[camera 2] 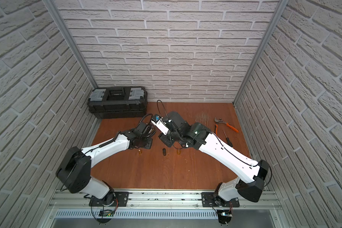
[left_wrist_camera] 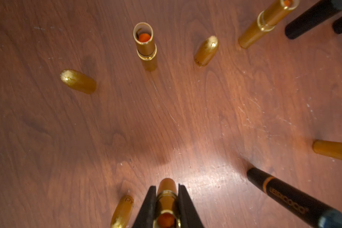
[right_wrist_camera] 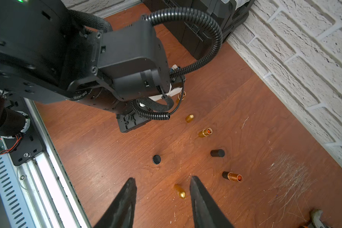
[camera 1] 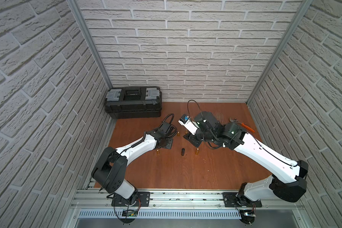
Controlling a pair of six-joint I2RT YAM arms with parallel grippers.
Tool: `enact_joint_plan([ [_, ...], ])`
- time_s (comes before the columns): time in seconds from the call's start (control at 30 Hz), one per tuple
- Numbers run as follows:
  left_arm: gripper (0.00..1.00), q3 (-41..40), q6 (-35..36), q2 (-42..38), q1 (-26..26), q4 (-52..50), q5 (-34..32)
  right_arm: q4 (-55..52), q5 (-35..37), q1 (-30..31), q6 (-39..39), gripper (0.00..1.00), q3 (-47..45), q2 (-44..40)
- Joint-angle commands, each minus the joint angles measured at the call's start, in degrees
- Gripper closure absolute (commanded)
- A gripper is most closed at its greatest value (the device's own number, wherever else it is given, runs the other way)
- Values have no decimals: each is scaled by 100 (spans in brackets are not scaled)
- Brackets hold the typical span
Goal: Open the lipstick cap
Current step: Place the lipstick at the center of the board.
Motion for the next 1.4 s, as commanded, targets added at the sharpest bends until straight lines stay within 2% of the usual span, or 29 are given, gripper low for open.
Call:
enact_joint_plan([
  [0.0, 80, -185, 81, 78, -31, 484, -211, 69, 175, -17, 31, 54, -38, 23],
  [0.63, 80, -1026, -151, -247, -289, 1080, -416, 268, 242, -15, 146, 57, -352, 85],
  [0.77, 75, -1048, -212, -247, -369, 1024, -462, 257, 240, -15, 145, 58, -388, 88],
  [0.87, 65, -991, -232, -264, -411, 961, -512, 295, 231, -16, 113, 58, -436, 82],
  [1.13, 54, -531, -181, -449, -410, 438, -636, 300, 253, -17, 136, 58, -472, 52],
  [1.27, 48, 153, -147, -672, -394, -458, -616, 302, 325, -16, 160, 58, -472, -120],
  [1.37, 46, 974, 50, -434, -391, -1392, -135, 263, 426, -20, 187, 58, -467, -267],
])
